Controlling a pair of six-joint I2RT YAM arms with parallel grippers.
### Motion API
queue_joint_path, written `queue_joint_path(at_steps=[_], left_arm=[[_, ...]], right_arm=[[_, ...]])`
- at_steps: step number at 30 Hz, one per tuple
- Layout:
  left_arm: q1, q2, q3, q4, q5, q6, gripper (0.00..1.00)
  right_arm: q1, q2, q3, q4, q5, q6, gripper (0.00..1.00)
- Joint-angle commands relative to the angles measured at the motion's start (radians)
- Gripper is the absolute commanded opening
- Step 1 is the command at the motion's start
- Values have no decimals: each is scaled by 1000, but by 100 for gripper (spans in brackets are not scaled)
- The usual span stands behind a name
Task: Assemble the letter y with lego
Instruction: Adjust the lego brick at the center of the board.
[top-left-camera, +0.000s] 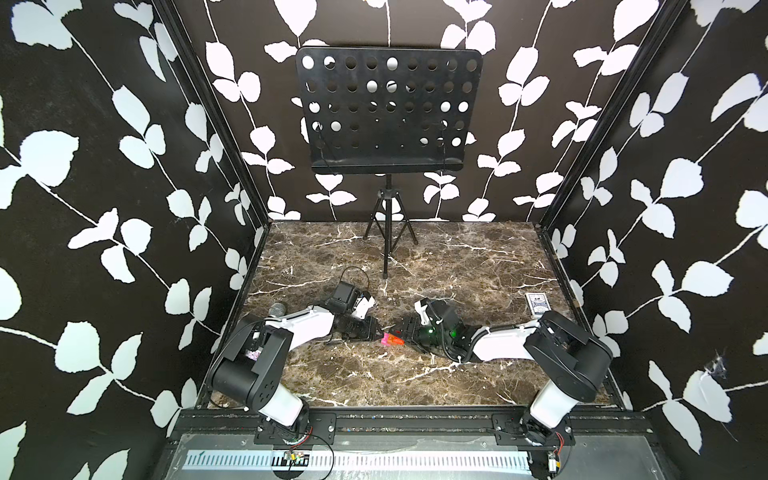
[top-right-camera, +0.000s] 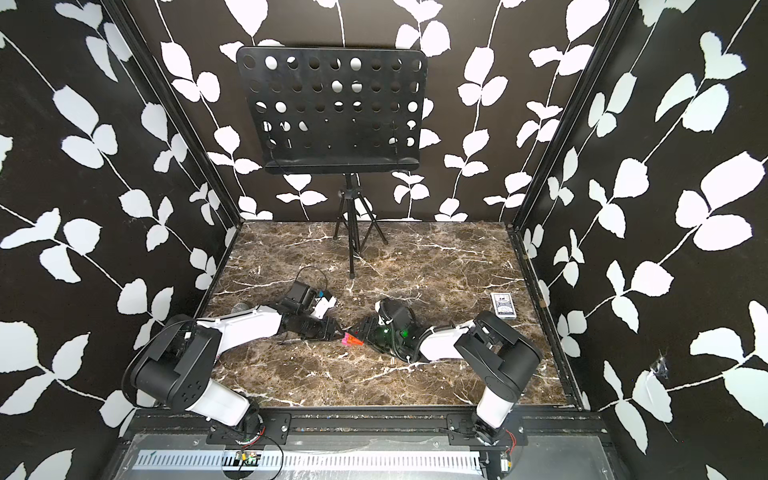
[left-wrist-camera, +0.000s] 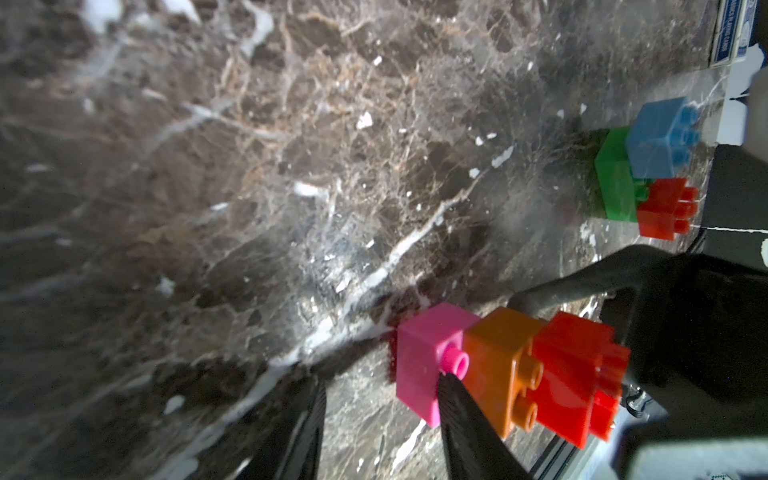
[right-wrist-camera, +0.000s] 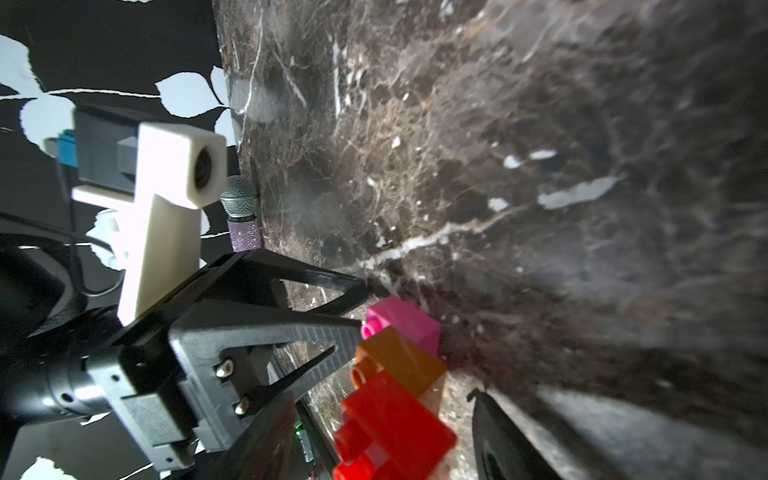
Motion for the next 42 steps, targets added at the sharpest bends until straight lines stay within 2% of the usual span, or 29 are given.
queue_joint_path(at_steps=[1, 10, 19, 22, 26, 29, 35, 42], left_arm=[[3, -17, -15, -37, -23, 8, 47], [6, -20, 3, -34, -23, 13, 54], [37, -38, 1, -5, 13, -3, 56], [63, -49, -18, 30, 51, -26, 56], [83, -57, -57, 139, 199, -62, 56], [83, -53, -75, 203, 258, -79, 56], [84, -33, -102, 249, 300, -78, 56], [72, -24, -113, 237, 287, -57, 56]], right_arm=[[8, -6, 25, 67, 16, 40, 66], [8, -23, 39, 60, 16, 44, 66], [8, -29, 36, 27, 23, 31, 66], [9, -25, 33, 25, 27, 29, 66], [9, -28, 34, 25, 28, 29, 66], [8, -30, 34, 21, 29, 27, 66], [7, -38, 33, 11, 32, 22, 66], [7, -43, 33, 10, 39, 20, 66]])
